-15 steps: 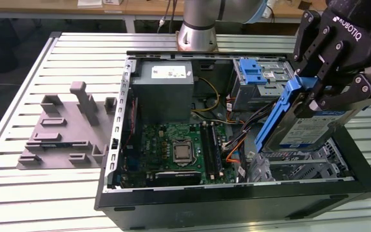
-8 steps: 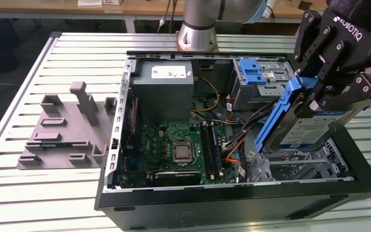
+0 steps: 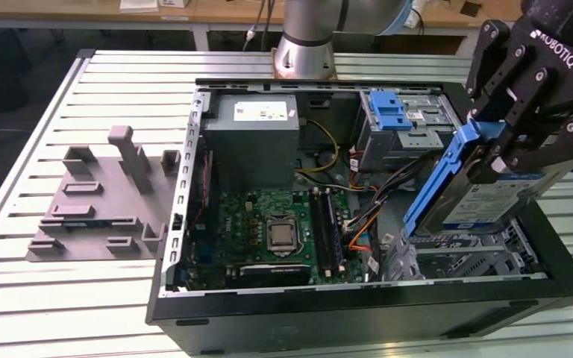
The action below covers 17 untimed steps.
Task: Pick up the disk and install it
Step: 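Insert the disk into the insertion slot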
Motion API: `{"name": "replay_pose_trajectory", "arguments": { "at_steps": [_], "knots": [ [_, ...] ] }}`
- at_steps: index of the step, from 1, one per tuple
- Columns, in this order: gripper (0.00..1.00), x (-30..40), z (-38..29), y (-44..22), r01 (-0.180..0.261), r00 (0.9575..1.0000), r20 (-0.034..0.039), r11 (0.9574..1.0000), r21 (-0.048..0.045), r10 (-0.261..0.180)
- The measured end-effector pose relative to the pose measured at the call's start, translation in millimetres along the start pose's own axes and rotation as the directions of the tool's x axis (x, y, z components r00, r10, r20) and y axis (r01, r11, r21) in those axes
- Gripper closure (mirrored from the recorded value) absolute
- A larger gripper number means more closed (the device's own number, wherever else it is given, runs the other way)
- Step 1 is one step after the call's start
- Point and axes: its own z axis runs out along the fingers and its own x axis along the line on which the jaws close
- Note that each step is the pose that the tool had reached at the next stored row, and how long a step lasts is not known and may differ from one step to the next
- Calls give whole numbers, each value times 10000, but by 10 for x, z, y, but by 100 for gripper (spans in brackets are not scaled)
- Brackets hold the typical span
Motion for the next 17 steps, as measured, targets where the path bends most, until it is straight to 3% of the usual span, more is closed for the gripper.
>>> {"name": "replay_pose_trajectory", "arguments": {
  "at_steps": [12, 17],
  "knots": [
    [64, -1, 91, -95, 16, 10000, -2, 10000, 0, -16],
    [64, -1, 116, -105, 29, 10000, -2, 10000, -1, -29]
  ]
}}
